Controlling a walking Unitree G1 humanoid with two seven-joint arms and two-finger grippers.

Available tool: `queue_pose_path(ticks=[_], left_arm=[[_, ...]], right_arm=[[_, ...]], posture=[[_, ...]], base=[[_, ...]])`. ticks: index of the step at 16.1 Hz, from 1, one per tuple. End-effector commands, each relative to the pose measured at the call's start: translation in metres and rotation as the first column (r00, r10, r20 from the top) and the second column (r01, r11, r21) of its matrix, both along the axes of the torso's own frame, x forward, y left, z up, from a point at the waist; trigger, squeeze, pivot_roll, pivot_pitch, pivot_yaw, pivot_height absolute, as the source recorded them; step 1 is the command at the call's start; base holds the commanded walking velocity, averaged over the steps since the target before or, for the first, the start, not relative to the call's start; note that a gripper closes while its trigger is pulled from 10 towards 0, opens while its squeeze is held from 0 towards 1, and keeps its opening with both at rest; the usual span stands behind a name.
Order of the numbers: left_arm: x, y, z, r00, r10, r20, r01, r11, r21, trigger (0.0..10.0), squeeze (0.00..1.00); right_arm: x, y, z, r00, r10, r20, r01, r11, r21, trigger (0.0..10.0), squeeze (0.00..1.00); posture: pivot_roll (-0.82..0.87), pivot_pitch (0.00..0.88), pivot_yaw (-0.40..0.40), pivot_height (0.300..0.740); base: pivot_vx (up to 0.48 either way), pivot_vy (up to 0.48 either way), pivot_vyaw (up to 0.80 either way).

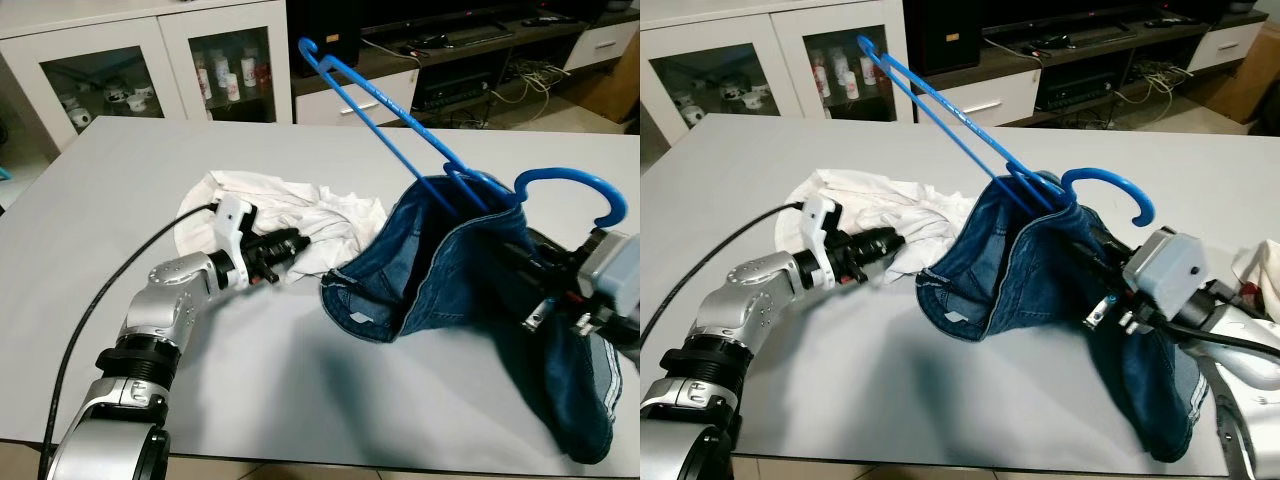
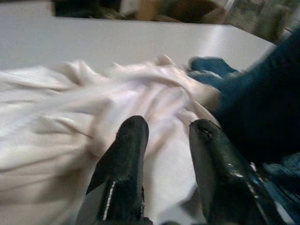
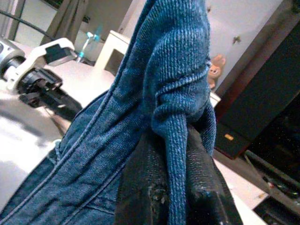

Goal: Hang hanger

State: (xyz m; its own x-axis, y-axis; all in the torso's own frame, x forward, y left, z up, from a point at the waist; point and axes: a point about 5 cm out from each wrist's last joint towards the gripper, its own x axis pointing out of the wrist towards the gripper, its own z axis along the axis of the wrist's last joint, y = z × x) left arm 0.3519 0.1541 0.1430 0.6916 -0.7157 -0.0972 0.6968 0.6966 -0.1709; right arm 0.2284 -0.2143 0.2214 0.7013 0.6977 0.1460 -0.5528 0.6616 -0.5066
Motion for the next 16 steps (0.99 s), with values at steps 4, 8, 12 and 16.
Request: queue_pose_path(ticks=[4,8,12,16], left_arm=[[-0.001,0.000,0.026,0.977,0.047,0.206,-0.060,0.997,0.056,10.0,0.00],[-0.011,0.002,0.045,0.938,0.025,0.346,-0.073,0.989,0.126,10.0,0.00],[-0.016,0.011,0.045,0.929,0.051,0.368,-0.106,0.986,0.132,10.0,0.00],[-0.017,0.007,0.042,0.931,0.043,0.362,-0.101,0.985,0.142,10.0,0.00]], right_arm=[[0.005,0.004,-0.010,0.998,0.040,-0.040,-0.040,0.999,-0.003,0.0,0.00],[0.009,-0.001,-0.024,0.994,0.052,-0.095,-0.058,0.996,-0.062,0.0,0.00],[0.014,0.000,-0.024,0.993,0.064,-0.095,-0.071,0.995,-0.066,0.0,0.00],[0.015,0.001,-0.025,0.994,0.071,-0.088,-0.077,0.995,-0.070,0.0,0.00]], posture=[[-0.04,0.051,-0.011,0.740],[-0.03,0.049,-0.034,0.740],[-0.02,0.050,-0.039,0.740],[-0.02,0.050,-0.038,0.740]], base=[[0.000,0.000,0.00],[0.000,0.000,0.00],[0.000,-0.120,0.00],[0.000,-0.480,0.00]])
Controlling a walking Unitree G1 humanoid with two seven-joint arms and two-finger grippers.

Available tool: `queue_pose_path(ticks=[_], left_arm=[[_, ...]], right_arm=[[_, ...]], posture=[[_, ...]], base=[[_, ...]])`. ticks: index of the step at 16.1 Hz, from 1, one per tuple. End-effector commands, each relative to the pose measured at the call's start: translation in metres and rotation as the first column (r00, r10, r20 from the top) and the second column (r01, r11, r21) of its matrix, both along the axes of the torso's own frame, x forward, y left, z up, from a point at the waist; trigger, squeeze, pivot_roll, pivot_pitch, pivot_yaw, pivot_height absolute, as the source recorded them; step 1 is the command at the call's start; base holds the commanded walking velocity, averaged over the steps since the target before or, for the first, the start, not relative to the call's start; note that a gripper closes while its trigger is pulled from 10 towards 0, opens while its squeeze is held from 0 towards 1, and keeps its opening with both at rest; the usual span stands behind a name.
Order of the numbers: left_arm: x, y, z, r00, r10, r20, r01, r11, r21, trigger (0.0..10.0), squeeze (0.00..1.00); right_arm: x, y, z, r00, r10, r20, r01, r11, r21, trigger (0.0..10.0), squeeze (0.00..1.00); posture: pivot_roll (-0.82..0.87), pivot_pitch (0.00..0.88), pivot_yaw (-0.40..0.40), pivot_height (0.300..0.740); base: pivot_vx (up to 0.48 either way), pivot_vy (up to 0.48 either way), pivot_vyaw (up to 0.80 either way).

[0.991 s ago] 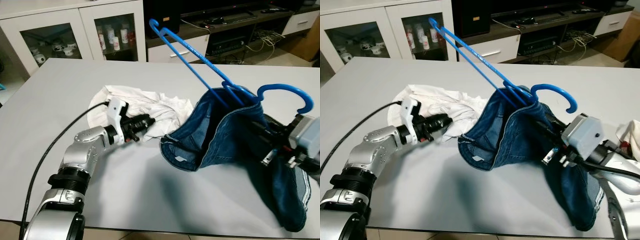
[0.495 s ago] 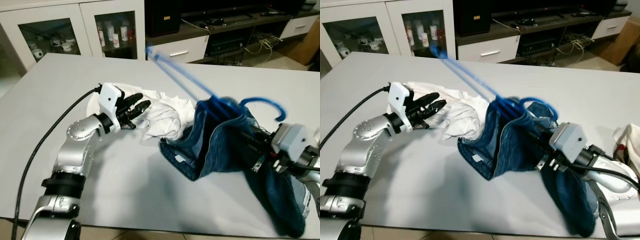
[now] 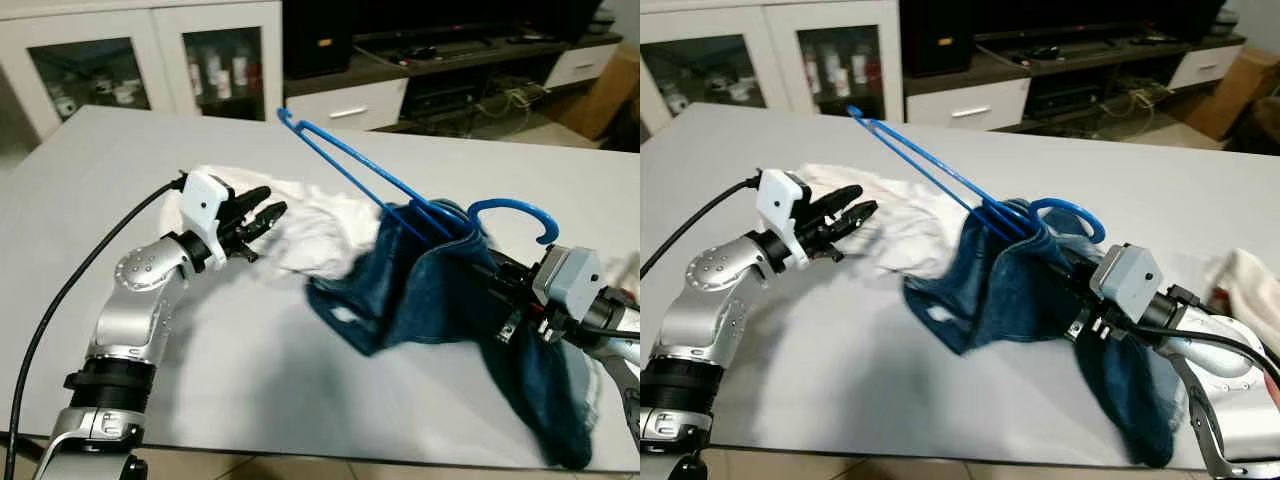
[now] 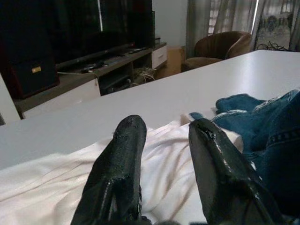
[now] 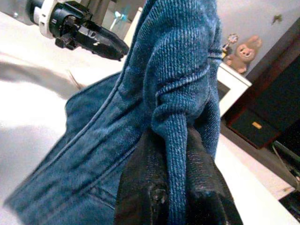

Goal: Hang hanger

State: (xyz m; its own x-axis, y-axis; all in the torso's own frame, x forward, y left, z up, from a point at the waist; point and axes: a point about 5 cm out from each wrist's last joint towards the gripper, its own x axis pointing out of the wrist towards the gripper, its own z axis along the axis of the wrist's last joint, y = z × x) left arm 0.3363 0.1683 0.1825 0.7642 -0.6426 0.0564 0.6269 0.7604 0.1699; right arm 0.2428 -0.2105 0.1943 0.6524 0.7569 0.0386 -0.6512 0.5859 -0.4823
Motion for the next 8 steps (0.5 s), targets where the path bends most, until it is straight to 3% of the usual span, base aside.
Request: queue_pose_path(ticks=[1,4,8], left_arm=[[-0.0006,-0.0085,0.0030,1.000,-0.021,0.018,0.021,1.000,0.018,10.0,0.00],[0.0014,-0.0124,0.0025,1.000,-0.027,0.012,0.026,0.999,0.018,10.0,0.00],[0.0031,-0.0145,0.0026,1.000,-0.023,-0.005,0.023,1.000,-0.005,10.0,0.00]], right_arm=[[0.0008,-0.0035,0.0028,1.000,-0.005,0.015,0.006,1.000,-0.017,0.0,0.00],[0.0013,-0.0048,0.0038,1.000,-0.013,0.021,0.013,1.000,-0.020,0.0,0.00],[0.0019,-0.0054,0.0035,1.000,-0.017,0.024,0.017,1.000,-0.023,0.0,0.00]], posture=[[-0.03,0.049,-0.039,0.740],[-0.03,0.047,-0.038,0.740],[-0.04,0.044,-0.039,0.740]], base=[[0.000,-0.480,0.00],[0.000,-0.476,0.00],[0.000,0.000,0.00]])
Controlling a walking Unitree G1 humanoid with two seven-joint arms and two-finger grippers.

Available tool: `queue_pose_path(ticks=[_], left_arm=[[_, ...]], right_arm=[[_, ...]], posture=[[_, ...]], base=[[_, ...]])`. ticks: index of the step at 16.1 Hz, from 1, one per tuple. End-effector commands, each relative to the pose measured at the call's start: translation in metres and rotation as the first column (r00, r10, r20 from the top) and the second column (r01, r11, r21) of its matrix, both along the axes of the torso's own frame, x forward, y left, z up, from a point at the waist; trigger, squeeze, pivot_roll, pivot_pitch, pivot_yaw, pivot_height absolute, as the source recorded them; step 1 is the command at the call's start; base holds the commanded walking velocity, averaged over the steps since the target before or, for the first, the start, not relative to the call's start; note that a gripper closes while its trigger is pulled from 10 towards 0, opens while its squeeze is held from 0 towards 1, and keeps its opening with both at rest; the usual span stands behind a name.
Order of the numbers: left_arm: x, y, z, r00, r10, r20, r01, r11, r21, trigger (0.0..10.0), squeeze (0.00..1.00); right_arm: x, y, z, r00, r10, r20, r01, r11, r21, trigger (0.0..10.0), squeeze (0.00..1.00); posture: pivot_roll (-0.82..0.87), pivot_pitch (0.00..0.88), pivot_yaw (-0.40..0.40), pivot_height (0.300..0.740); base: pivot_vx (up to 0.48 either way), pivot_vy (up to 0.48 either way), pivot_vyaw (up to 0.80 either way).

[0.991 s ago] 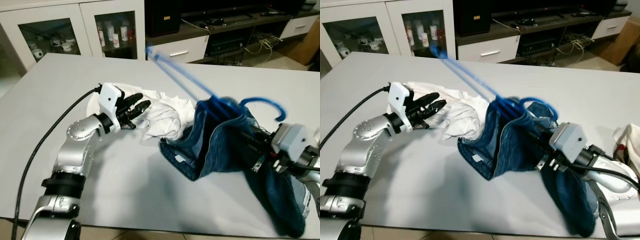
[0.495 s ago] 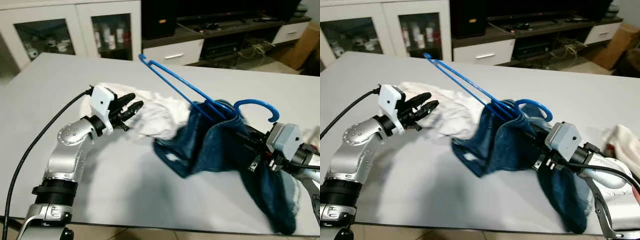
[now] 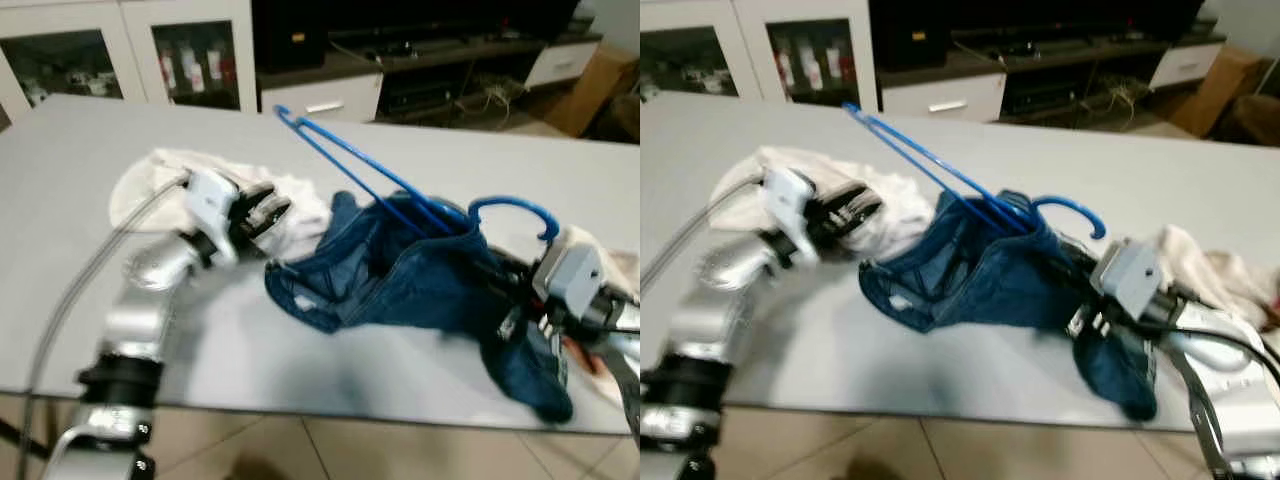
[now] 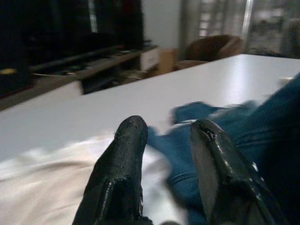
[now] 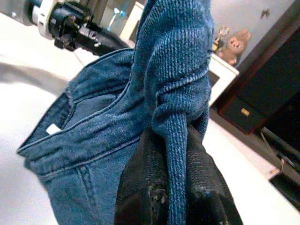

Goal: Hang hanger

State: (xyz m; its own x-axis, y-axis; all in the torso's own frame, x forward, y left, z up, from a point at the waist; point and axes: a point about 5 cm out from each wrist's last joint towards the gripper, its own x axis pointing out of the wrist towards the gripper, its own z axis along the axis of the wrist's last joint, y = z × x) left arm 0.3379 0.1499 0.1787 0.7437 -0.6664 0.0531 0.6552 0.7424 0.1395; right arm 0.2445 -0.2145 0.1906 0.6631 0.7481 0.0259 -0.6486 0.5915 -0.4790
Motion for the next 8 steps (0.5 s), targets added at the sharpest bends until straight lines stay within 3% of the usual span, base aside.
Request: queue_pose_path(ticks=[1,7,8], left_arm=[[0.0016,0.0039,0.0065,1.000,0.011,0.018,-0.011,1.000,0.017,10.0,0.00],[0.0037,0.0078,0.0066,0.999,0.035,0.019,-0.036,0.999,0.030,10.0,0.00],[0.0036,0.0077,0.0065,0.999,0.036,0.019,-0.036,0.999,0.030,10.0,0.00]], right_arm=[[0.0005,-0.0014,0.0071,0.999,-0.004,0.035,0.004,1.000,-0.017,0.0,0.00],[0.0070,0.0004,0.0082,0.999,-0.014,0.030,0.015,1.000,-0.013,0.0,0.00],[0.0095,0.0001,0.0090,0.999,-0.026,0.039,0.026,1.000,-0.008,0.0,0.00]], posture=[[-0.03,0.042,-0.040,0.740],[-0.03,0.041,-0.042,0.740],[-0.03,0.041,-0.043,0.740]], base=[[0.000,0.000,0.00],[0.000,0.000,0.00],[0.000,0.000,0.58]])
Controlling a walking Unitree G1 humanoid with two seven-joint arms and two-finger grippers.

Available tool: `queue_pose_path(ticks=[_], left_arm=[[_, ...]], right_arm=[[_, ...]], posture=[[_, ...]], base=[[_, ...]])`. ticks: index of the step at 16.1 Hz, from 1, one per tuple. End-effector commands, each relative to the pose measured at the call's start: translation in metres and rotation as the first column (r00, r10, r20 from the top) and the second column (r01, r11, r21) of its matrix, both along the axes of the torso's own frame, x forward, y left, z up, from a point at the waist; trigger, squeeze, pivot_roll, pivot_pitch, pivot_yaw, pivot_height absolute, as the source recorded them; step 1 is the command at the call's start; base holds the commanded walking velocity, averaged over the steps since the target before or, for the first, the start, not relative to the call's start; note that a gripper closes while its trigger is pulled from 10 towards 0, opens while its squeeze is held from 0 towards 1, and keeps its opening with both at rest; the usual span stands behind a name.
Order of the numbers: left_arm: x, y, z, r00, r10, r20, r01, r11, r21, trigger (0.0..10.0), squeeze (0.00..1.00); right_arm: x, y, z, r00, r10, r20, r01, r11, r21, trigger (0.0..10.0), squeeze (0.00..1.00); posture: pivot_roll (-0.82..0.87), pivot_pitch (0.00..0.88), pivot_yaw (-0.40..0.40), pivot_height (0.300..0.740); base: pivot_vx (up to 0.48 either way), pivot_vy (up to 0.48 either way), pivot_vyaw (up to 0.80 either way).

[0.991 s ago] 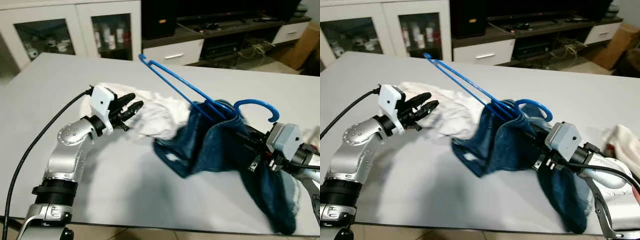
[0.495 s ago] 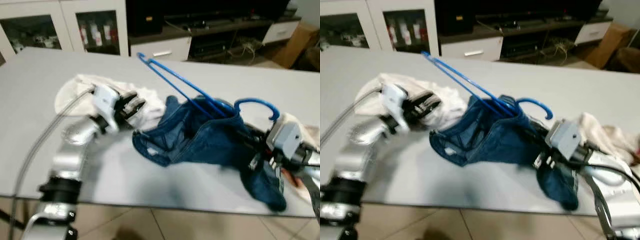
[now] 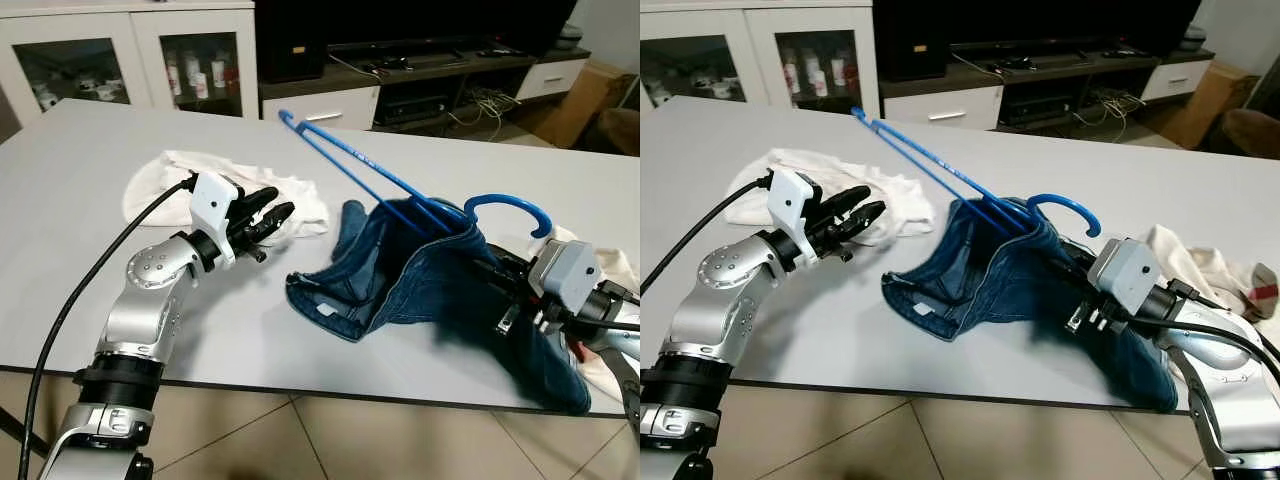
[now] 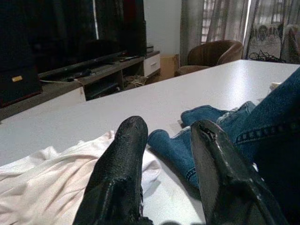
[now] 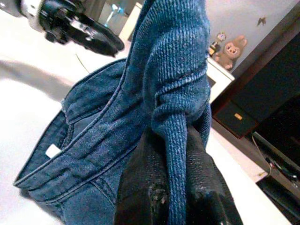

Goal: Hang hanger

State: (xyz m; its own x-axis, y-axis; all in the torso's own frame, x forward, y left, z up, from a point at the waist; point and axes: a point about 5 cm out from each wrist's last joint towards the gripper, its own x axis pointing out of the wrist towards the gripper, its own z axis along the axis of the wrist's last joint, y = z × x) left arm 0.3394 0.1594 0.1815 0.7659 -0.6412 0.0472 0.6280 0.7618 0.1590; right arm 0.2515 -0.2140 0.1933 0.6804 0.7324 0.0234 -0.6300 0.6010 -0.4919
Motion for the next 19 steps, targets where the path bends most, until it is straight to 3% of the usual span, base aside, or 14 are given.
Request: queue_pose_path(ticks=[1,10,15,19], left_arm=[[0.002,-0.002,0.004,1.000,0.002,0.010,-0.002,1.000,0.011,10.0,0.00],[0.001,-0.002,0.005,1.000,0.006,0.017,-0.006,1.000,0.010,10.0,0.00],[0.002,-0.001,0.009,0.999,0.018,0.037,-0.018,1.000,-0.001,10.0,0.00],[0.004,0.000,0.017,0.999,0.027,0.035,-0.024,0.995,-0.093,10.0,0.00]], right_arm=[[0.004,0.000,0.007,0.999,-0.009,0.038,0.009,1.000,0.000,0.0,0.00],[0.009,-0.003,0.007,0.998,-0.027,0.051,0.026,1.000,0.008,0.0,0.00],[0.009,-0.012,0.019,0.996,-0.038,0.077,0.039,0.999,-0.007,0.0,0.00],[0.009,-0.013,0.021,0.996,-0.037,0.081,0.038,0.999,-0.010,0.0,0.00]], posture=[[-0.02,0.041,-0.043,0.740],[-0.02,0.045,-0.048,0.740],[-0.02,0.045,-0.053,0.740],[-0.03,0.046,-0.056,0.740]], base=[[0.000,0.000,0.58],[0.000,0.000,0.58],[0.000,0.000,0.58],[0.000,0.000,0.58]])
